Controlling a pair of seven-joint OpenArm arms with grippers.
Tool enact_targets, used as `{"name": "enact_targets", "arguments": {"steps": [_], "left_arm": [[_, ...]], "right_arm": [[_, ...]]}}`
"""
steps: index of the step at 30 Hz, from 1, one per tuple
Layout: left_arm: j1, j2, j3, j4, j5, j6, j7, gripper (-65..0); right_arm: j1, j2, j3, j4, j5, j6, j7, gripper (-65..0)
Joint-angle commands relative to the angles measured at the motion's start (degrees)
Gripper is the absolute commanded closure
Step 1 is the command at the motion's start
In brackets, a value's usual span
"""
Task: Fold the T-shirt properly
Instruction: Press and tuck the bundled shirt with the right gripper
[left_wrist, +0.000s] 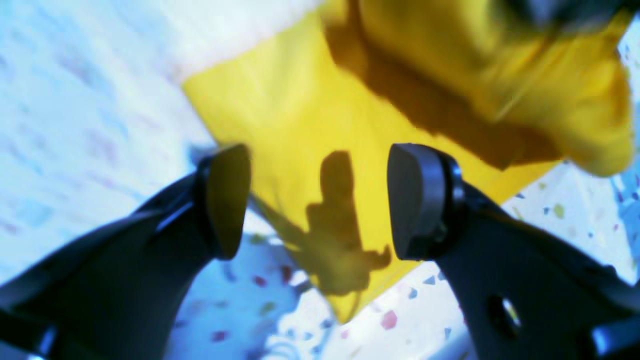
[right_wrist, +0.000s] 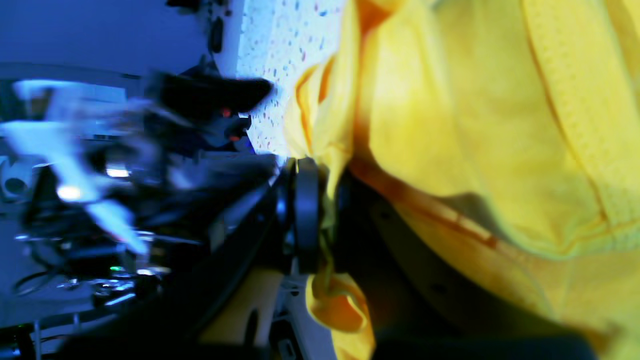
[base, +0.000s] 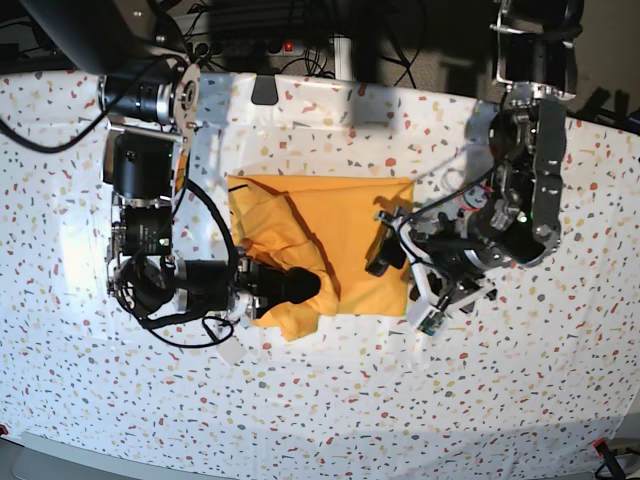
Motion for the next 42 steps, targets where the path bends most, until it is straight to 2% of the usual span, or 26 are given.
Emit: {"name": "enact_targets", "arguments": {"steps": [1,5,7,13,15,20,22,24,29,33,38,42], "left_arm": [[-1.1,-1.0,-0.1,2.8,1.3,0.8,0.1,-41.7],[-1.0,-4.0,-0.1,6.5,5.2,5.6,0.3,-41.7],[-0.6,-5.1,-0.1,6.4,5.8,6.4,0.7,-41.7],[3.1,-5.7,-0.1,6.4,5.5,6.6,0.8,-41.7],[4.6,-5.7,-0.1,6.4,5.5,6.6,0.6,-41.7],[8.2,-5.7,-0.1,6.4,5.8,6.6,-1.6,-41.7],[9.2,-5.7,-0.1,6.4,7.4,6.6,-2.0,-41.7],[9.8,-5.7,-0.1,6.4,10.2,6.6,-1.9,-41.7],[9.8,-5.7,-0.1,6.4,17.0,6.8,-1.9,-41.7],[9.8,-5.7,-0.1,6.4,19.0,10.3,-1.9,-41.7],[9.8,-5.7,-0.1,6.4,25.0,14.5,-1.9,-41.7],[9.8,-5.7,-0.1,6.4,27.4,16.7,-2.0,-41.7]], "right_arm": [[1.9,0.1,0.0,0.9,1.8,0.3,0.5,0.0],[1.9,-0.5,0.0,0.9,1.7,0.3,2.7,0.0],[1.9,-1.7,0.0,0.9,0.7,0.3,4.1,0.0],[1.9,-8.0,0.0,0.9,-9.2,0.3,8.6,0.0],[1.9,-10.1,0.0,0.9,-10.0,0.3,9.1,0.0],[1.9,-13.0,0.0,0.9,-10.0,0.3,8.9,-0.8],[1.9,-13.9,0.0,0.9,-10.0,0.3,8.7,-15.9],[1.9,-14.9,0.0,0.9,-9.9,0.3,8.7,-24.6],[2.0,-15.4,0.0,0.9,-9.7,0.3,8.7,-26.1],[2.3,-15.4,-0.3,0.9,-4.3,0.3,8.4,-26.1],[3.1,-15.4,-0.3,0.9,4.7,0.3,7.5,-26.1],[5.7,-15.4,-0.3,1.2,5.2,0.3,5.4,-26.1]]}}
